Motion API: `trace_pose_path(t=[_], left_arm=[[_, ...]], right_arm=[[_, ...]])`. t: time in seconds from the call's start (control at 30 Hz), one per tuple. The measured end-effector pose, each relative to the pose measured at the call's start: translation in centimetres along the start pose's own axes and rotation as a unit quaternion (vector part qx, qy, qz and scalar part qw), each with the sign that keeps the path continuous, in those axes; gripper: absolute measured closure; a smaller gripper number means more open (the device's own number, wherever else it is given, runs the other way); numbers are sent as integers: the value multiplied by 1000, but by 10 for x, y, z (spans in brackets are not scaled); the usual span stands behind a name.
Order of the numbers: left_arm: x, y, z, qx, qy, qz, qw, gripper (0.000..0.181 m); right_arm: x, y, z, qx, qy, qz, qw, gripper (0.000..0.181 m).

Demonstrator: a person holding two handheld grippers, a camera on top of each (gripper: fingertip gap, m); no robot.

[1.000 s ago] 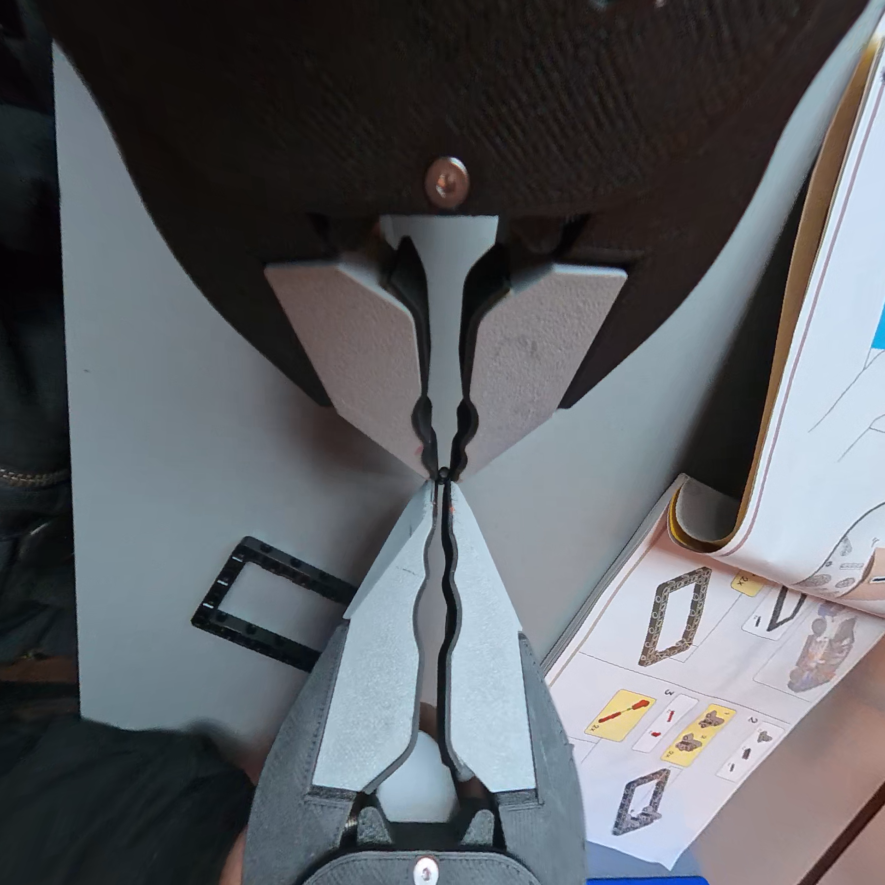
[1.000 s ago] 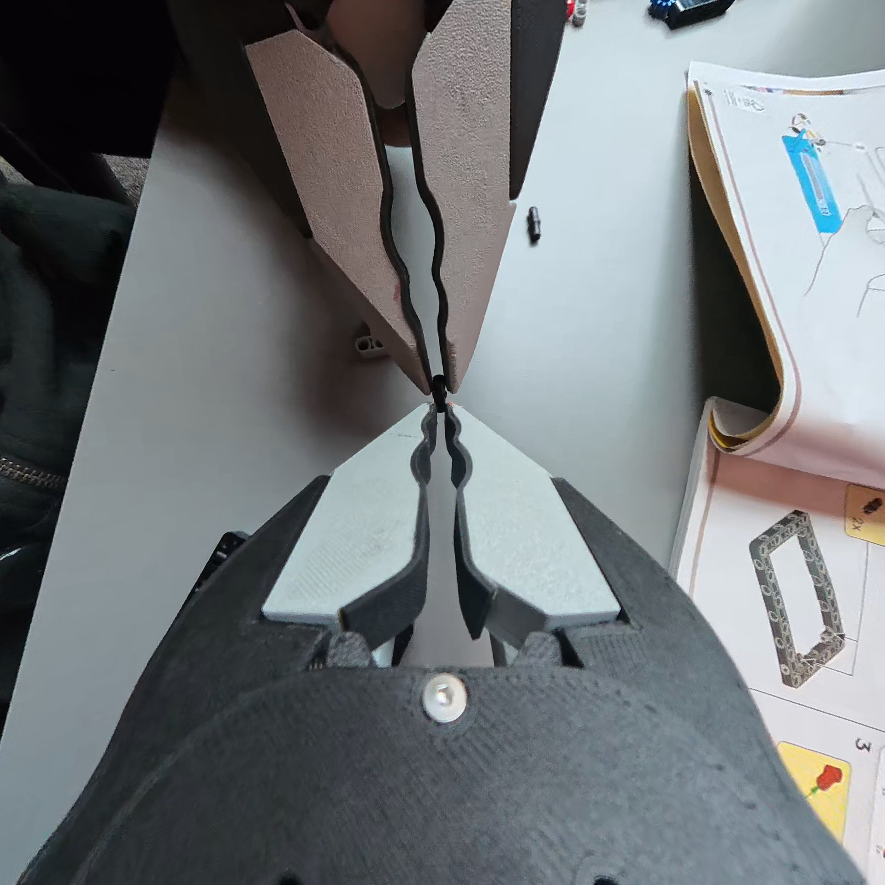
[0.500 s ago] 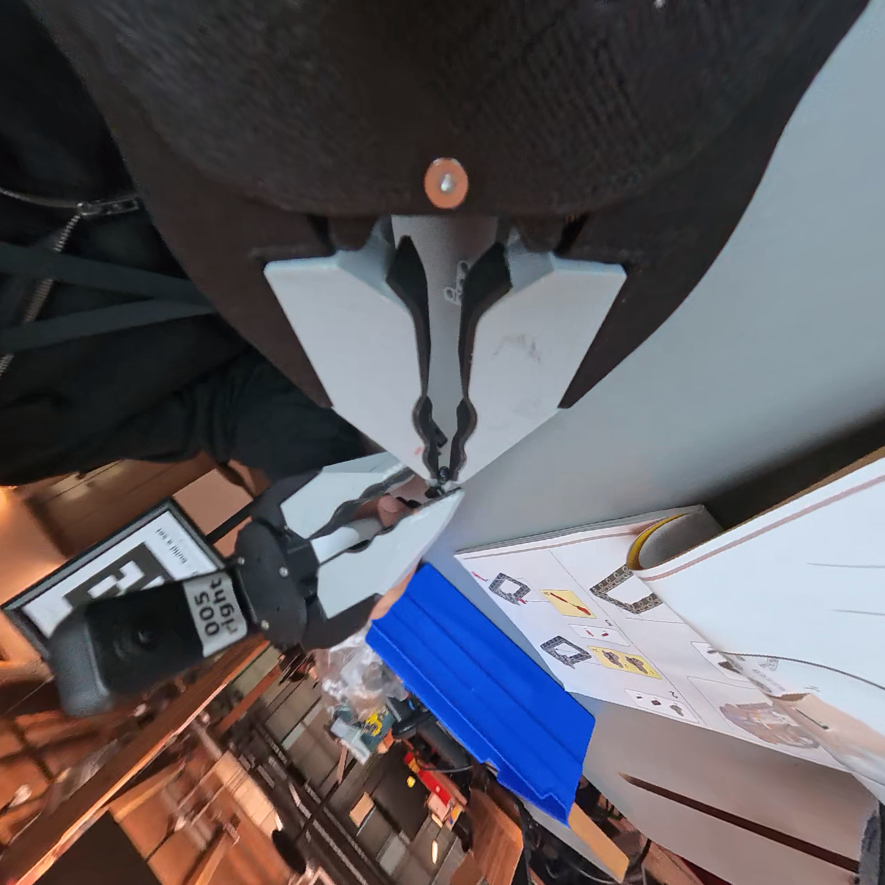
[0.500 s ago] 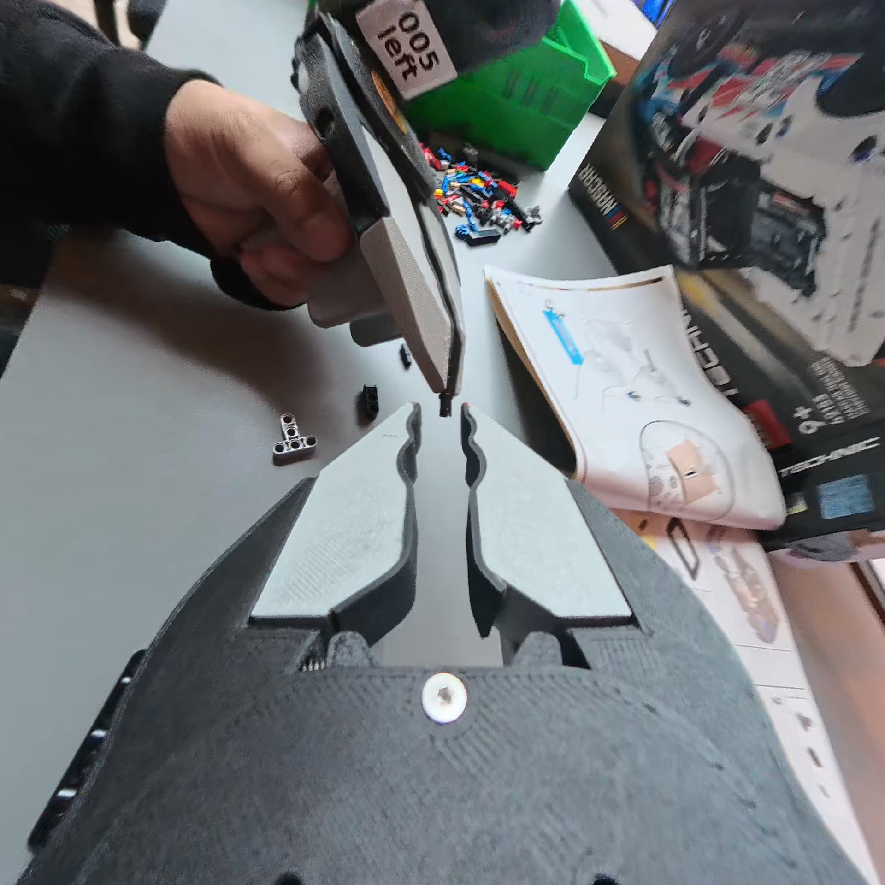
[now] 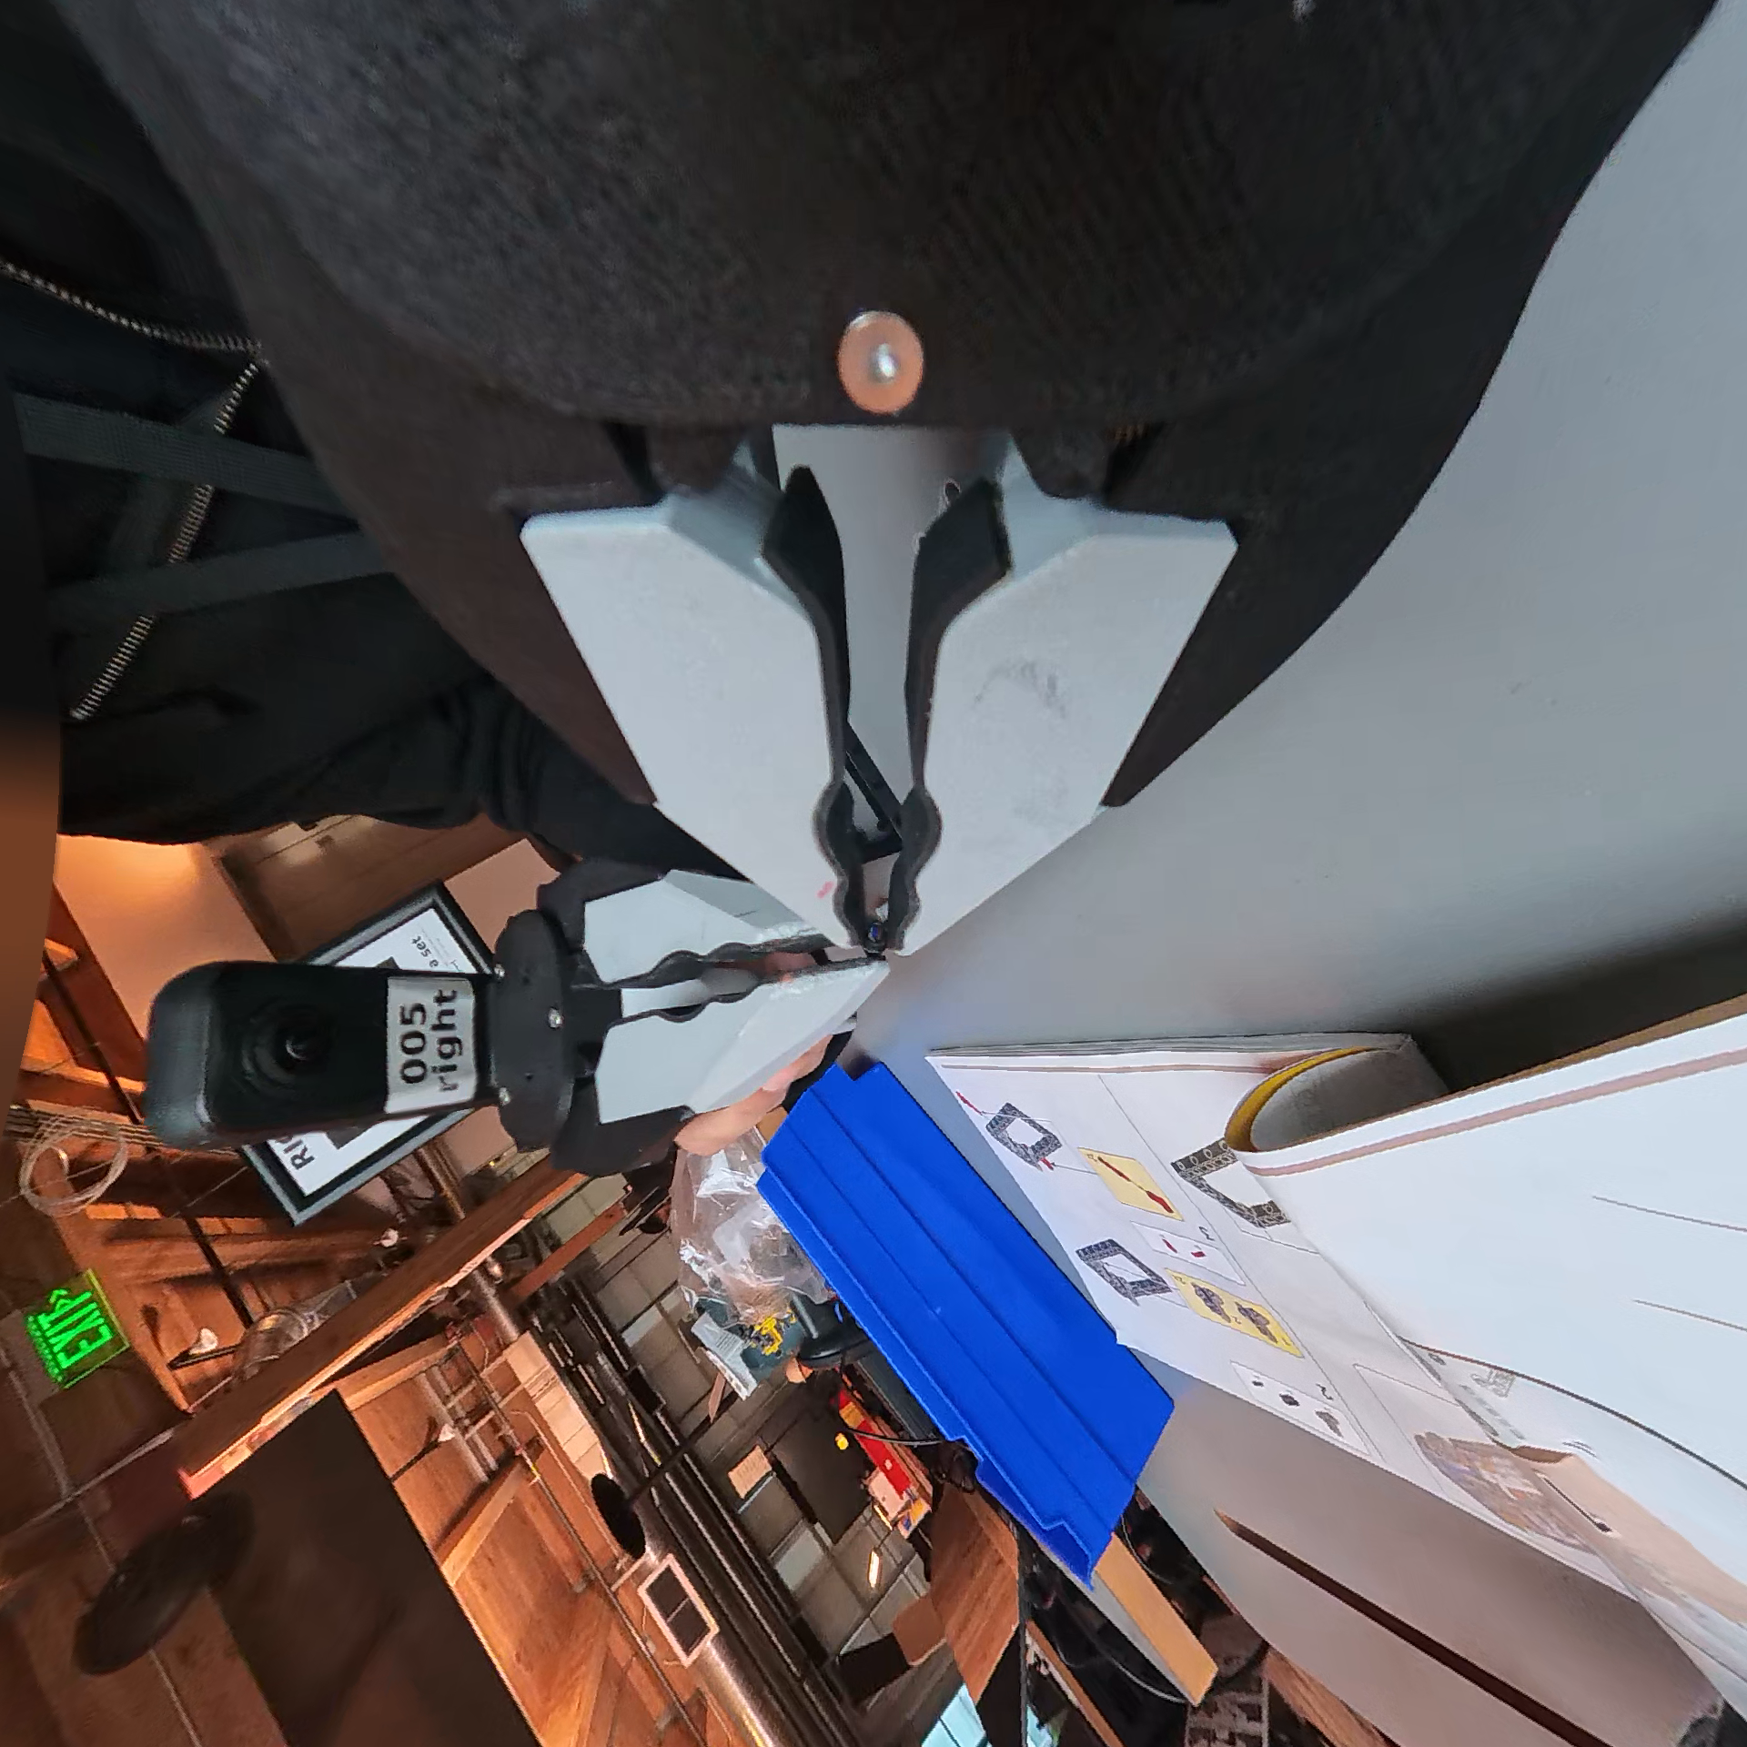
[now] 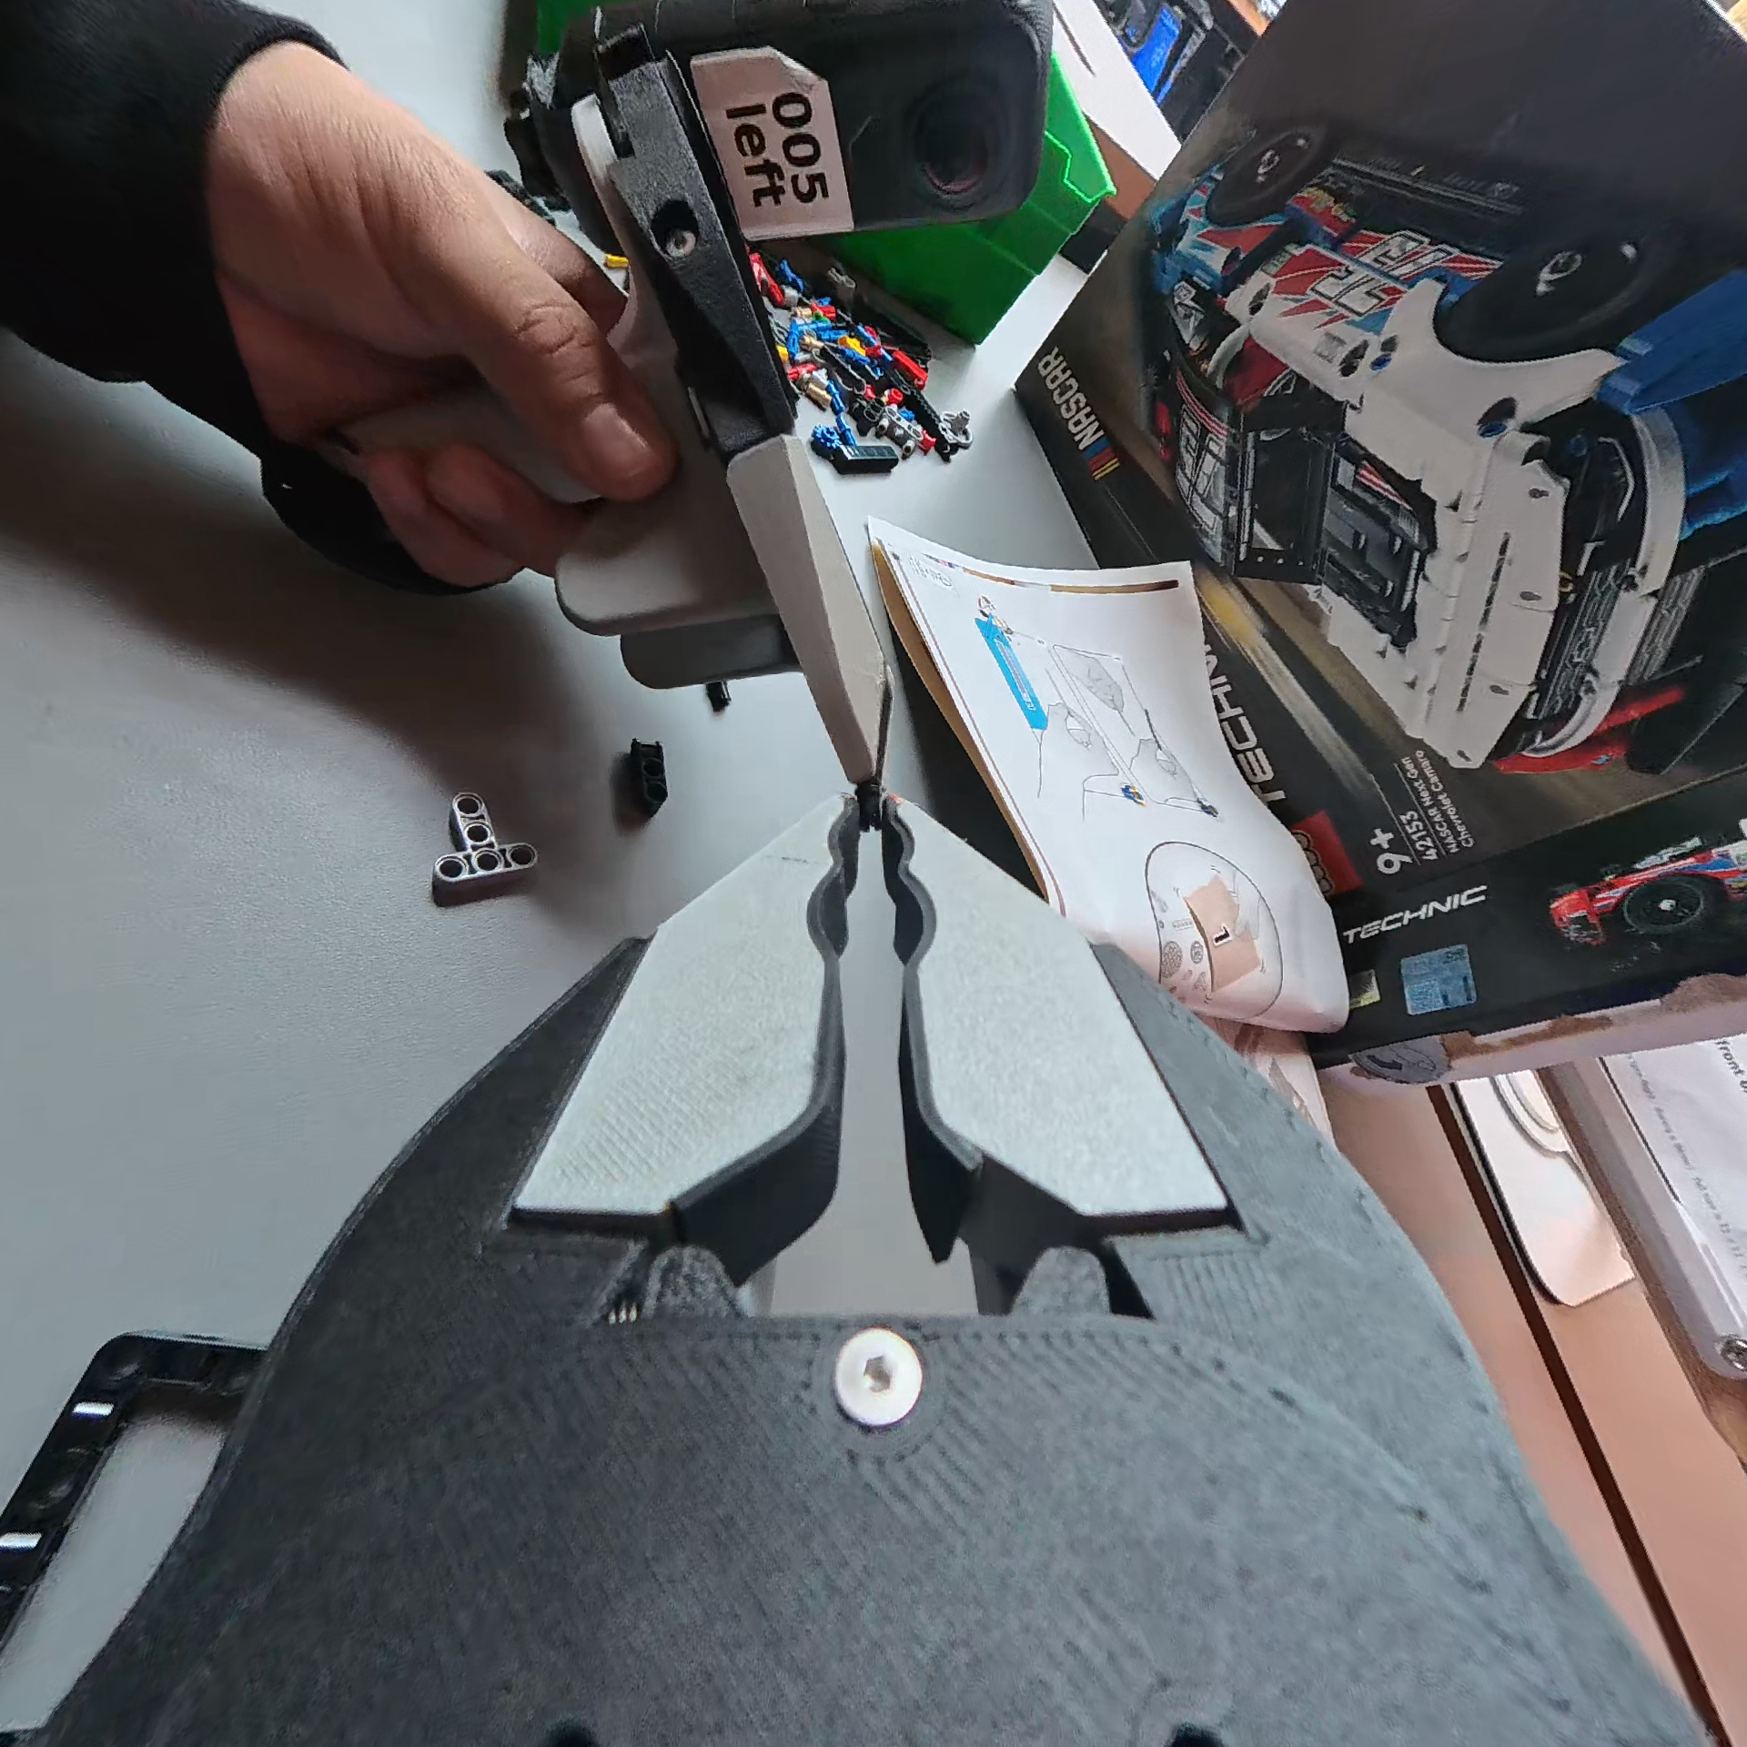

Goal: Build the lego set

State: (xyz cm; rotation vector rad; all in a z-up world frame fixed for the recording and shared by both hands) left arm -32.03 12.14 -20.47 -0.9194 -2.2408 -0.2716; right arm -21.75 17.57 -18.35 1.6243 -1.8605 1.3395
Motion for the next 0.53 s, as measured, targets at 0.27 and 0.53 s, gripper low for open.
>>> trace_pose_path(t=[0.27,0.53], left_arm=[[-1,1,4,-7,-45,-8,999,179],[-3,-1,4,-52,-102,-20,993,179]], right_arm=[[-1,2,5,-44,-82,18,996,180],[2,0,7,-56,-100,-1,993,180]])
Point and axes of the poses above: each gripper's, where its closed fingertips meet, y out along the fingers, x out of its top, z = x × y across the jaws, the point moved 7 cm from there along -y, back along the fingers, and after that the axes turned 1 degree about z, right-handed, at the moved point
